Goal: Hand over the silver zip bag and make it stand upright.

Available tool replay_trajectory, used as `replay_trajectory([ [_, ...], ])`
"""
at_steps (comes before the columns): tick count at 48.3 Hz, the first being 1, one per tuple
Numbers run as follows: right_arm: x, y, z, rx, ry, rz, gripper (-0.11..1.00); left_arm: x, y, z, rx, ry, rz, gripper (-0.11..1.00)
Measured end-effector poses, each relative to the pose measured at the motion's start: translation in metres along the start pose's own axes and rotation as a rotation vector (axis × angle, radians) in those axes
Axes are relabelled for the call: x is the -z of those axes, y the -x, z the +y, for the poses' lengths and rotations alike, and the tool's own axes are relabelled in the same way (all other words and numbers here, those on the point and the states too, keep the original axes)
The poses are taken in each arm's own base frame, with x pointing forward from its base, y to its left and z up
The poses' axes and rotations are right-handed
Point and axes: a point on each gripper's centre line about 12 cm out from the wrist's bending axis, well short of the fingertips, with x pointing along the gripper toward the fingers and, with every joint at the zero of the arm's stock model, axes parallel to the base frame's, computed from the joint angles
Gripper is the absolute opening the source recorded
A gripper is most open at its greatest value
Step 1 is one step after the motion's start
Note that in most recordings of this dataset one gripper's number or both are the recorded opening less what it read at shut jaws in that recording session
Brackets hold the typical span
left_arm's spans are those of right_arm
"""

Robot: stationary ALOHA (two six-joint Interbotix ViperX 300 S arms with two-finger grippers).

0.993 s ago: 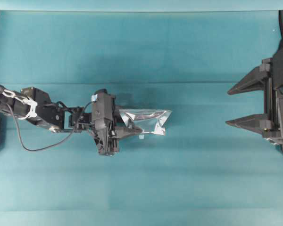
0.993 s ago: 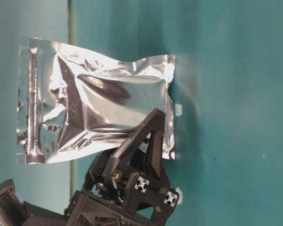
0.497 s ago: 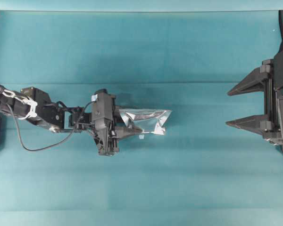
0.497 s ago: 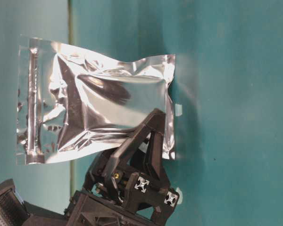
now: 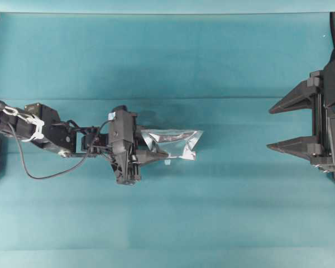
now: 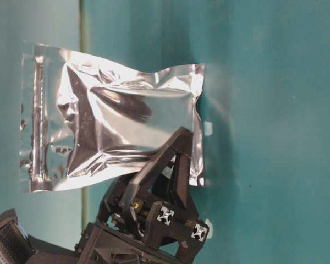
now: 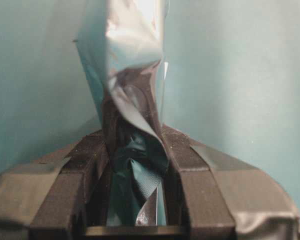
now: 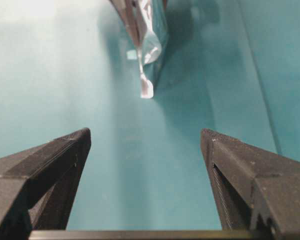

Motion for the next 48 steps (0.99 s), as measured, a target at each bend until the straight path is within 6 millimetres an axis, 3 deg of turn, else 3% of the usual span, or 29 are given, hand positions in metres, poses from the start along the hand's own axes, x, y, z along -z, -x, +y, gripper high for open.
replay_trajectory([
  [48,0.0048,-0.0023,-0.0006,0.002,0.0,0.012,0.88,-0.0007,0.0001,0.0,-0.001,-0.005,0.014,0.3],
])
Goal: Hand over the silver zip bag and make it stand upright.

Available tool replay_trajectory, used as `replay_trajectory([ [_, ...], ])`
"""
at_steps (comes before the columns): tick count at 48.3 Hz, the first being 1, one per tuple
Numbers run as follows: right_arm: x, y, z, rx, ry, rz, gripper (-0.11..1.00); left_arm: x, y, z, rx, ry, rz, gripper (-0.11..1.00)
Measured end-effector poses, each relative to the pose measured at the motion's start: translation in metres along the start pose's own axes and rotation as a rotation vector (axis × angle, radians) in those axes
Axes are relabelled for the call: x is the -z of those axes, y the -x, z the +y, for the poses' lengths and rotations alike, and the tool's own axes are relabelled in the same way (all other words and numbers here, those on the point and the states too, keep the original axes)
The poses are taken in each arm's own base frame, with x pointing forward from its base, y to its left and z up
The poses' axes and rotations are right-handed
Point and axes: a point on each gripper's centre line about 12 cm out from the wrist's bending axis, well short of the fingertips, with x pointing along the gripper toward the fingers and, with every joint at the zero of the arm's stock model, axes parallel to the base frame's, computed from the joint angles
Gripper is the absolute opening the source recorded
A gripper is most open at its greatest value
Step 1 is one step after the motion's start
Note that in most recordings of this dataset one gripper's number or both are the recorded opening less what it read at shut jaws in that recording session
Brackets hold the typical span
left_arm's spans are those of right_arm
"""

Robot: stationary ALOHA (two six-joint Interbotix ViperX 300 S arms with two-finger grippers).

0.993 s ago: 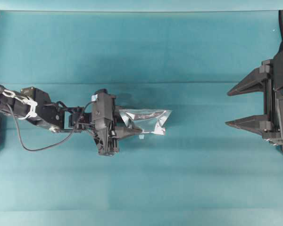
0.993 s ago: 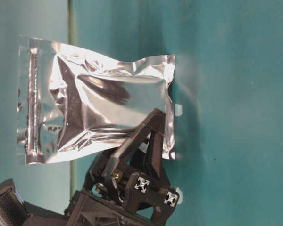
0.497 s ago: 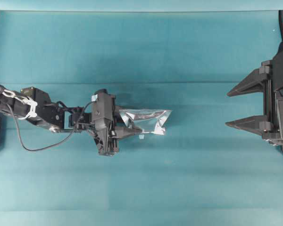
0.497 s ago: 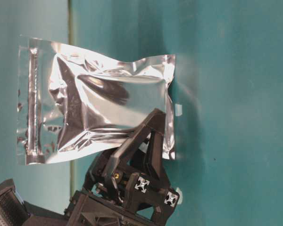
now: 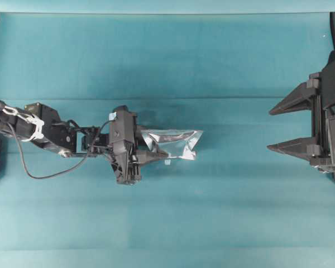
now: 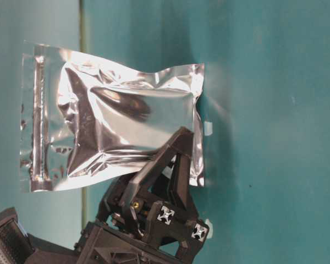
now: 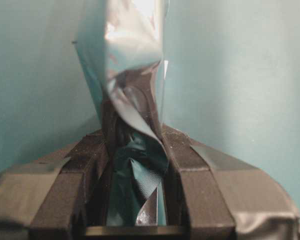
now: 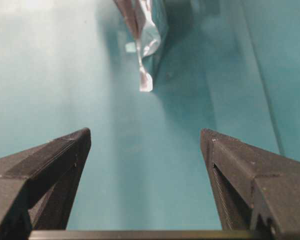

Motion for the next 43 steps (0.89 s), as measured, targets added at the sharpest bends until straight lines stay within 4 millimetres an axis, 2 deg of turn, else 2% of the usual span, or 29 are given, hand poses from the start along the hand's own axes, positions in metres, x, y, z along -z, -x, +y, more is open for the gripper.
replay_trajectory([
  [43,0.0006,-0.0003,0.0004,-0.002,-0.002,0.002,0.88,-0.0005,0.0,0.0,-0.001,-0.015,0.012,0.3],
])
